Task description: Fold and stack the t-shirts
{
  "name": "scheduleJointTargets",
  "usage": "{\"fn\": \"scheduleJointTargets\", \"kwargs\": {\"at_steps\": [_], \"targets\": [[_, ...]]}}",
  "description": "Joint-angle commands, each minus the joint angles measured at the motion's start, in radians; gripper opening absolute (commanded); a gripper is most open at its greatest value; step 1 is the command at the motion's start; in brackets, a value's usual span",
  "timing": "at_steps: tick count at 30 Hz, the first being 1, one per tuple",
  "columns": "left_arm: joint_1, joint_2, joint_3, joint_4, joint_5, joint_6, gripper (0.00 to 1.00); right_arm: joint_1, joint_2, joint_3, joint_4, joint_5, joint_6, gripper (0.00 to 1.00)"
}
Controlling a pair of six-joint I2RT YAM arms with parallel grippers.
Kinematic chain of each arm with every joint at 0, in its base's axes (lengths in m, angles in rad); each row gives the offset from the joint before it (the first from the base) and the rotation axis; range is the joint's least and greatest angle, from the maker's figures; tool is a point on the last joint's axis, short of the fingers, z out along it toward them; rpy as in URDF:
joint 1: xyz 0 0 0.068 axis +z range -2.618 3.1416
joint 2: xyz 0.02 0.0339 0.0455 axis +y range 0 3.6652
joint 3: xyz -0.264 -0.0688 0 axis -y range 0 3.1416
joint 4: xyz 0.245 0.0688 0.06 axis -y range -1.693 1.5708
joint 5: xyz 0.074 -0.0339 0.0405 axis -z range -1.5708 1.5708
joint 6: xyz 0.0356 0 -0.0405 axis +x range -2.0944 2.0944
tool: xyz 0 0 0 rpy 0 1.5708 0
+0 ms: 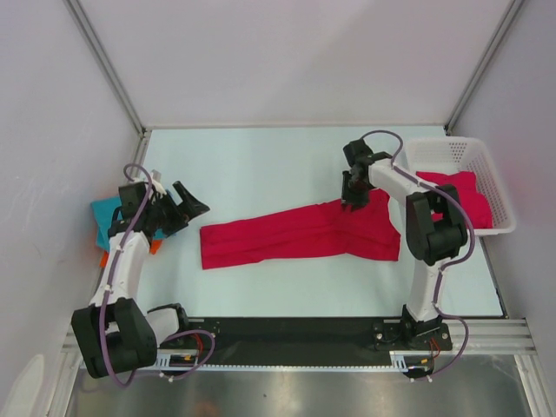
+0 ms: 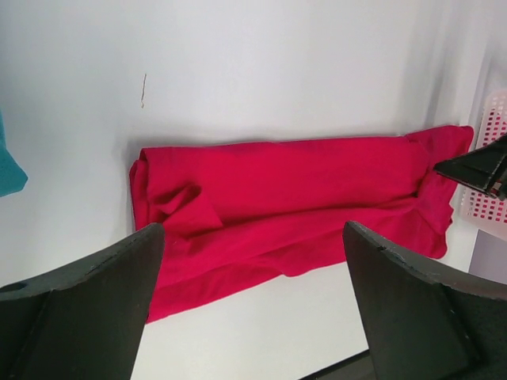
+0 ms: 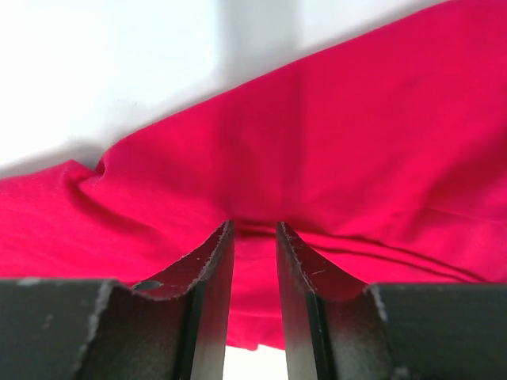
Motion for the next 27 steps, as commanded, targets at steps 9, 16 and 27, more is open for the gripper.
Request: {"fn": "scheduleJointTargets", "kwargs": {"at_steps": [9,16,27], "targets": [[0.009,0.029,0.046,0.008,-0.004,0.042,1.0,0.028,0.04,0.046,0.01,0.0,0.023,0.29],[0.008,0.026,0.04,0.011,-0.004,0.042,1.0,0.031,0.014,0.031,0.015,-0.009,0.02,0.0],[0.008,0.023,0.025,0.02,0.007,0.04,1.0,0.064,-0.131,-0.046,-0.024,0.032,0.04,0.0]]}}
